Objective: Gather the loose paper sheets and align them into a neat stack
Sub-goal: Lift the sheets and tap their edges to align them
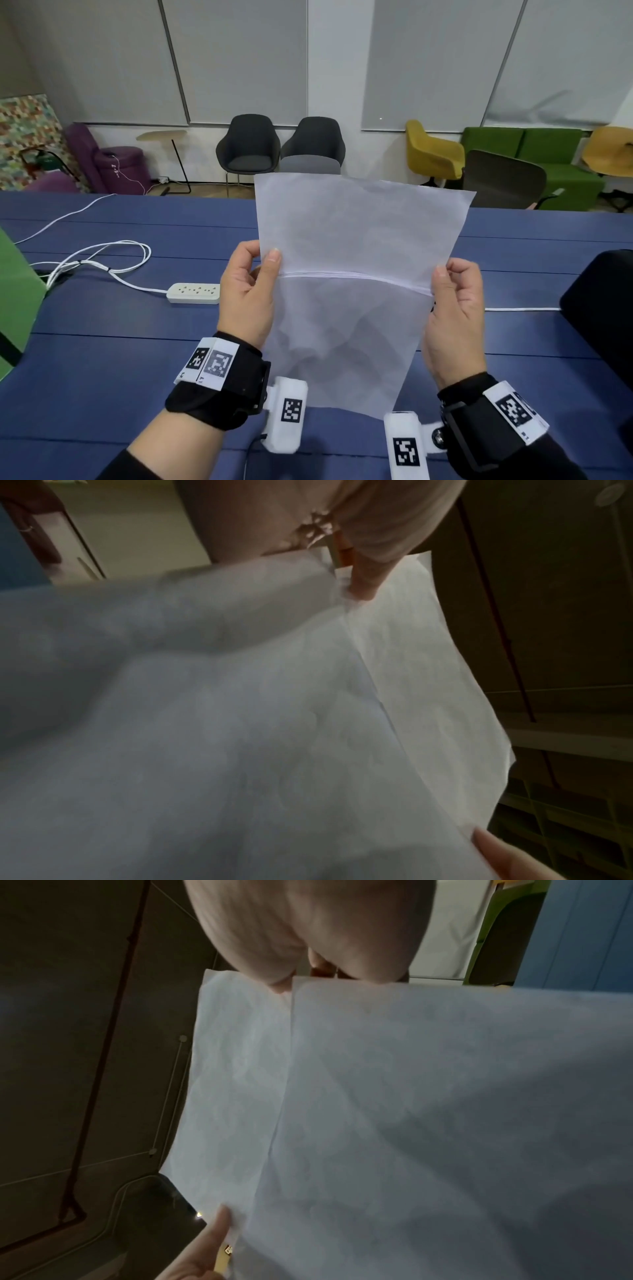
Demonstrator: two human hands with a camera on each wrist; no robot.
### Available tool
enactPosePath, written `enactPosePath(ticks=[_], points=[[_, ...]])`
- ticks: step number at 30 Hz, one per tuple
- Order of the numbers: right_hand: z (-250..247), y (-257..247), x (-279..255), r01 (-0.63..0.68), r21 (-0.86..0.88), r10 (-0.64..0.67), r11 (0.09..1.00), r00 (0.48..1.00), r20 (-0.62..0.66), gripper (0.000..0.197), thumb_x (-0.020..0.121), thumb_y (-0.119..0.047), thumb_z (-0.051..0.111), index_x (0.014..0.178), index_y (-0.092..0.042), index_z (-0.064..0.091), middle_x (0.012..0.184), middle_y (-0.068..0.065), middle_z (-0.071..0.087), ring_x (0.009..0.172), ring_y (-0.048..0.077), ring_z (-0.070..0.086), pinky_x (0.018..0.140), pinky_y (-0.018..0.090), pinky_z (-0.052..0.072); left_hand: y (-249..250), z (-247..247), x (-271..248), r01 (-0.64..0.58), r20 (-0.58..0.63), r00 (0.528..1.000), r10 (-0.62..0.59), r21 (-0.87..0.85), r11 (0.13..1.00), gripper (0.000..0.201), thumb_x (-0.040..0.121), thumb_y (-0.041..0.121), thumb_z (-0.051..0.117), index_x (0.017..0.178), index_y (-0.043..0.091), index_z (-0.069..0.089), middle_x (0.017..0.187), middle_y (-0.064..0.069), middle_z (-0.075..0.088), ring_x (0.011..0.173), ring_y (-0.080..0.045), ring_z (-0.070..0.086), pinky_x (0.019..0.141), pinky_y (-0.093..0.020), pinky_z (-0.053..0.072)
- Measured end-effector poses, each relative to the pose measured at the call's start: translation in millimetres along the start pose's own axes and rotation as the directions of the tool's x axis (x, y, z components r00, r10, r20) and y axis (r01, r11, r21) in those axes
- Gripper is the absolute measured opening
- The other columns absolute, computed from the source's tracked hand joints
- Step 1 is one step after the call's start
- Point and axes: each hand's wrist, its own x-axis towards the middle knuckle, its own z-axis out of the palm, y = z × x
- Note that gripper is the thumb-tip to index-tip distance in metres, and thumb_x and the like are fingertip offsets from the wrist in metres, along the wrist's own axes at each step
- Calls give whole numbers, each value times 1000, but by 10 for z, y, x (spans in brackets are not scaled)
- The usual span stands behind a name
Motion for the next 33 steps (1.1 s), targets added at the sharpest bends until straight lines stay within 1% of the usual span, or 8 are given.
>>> enactPosePath(ticks=[5,8,13,18,22,26,30,33], points=[[-50,77,-22,-54,-1,54,999,998,6,15,87,-21,52,73,-28,54,78,-1,49,77,22,41,75,41,35,-45,-69,-34,102,73,993,-95,-95,990,6,75,32,59,76,26,59,89,-7,58,89,-25,50,83,-43,38],[-40,66,-33,-81,63,78,995,996,48,14,89,-22,51,83,-33,57,87,-5,58,87,19,51,85,44,41,-53,-73,-36,96,91,992,-86,-112,989,11,75,31,60,85,27,60,100,-5,63,95,-24,57,85,-40,45],[-19,38,-14,5,24,-6,1000,998,62,16,93,-33,49,79,-37,56,86,-2,55,84,19,48,82,43,40,-1,-30,0,26,104,994,-24,-21,999,13,96,15,49,90,20,59,87,12,70,79,-5,64,71,-19,52],[-65,97,-28,-76,62,74,995,997,25,8,83,-31,57,76,-29,57,83,3,53,82,23,46,79,43,38,-76,-65,-47,52,56,997,-54,36,998,26,84,29,58,105,15,63,121,-11,64,111,-30,61,96,-50,48],[-29,39,-42,-61,124,52,990,996,72,16,80,-50,63,85,-35,60,93,0,60,91,22,52,86,44,42,-33,-8,-71,60,48,997,-60,3,998,10,96,13,49,103,17,54,94,10,73,82,-6,67,75,-26,55],[-49,103,-12,-7,-13,7,1000,1000,14,23,88,-36,55,72,-19,51,76,7,45,74,23,40,73,42,36,-19,5,-38,53,14,998,-53,7,999,22,85,33,54,102,21,61,121,-18,61,102,-33,62,90,-50,49],[-45,124,-55,-121,114,117,986,992,37,10,82,-33,56,79,-25,61,86,6,60,84,25,52,80,42,42,-82,-16,-99,118,16,993,-117,-87,989,12,82,25,53,92,19,55,89,4,67,80,-13,62,70,-28,52],[-35,116,-92,-163,121,157,979,986,60,42,70,-63,67,82,-23,60,90,11,57,87,26,52,81,49,44,-85,-4,-121,100,-40,994,-103,-80,992,31,76,46,59,93,21,57,98,-3,63,93,-23,59,88,-50,48]])
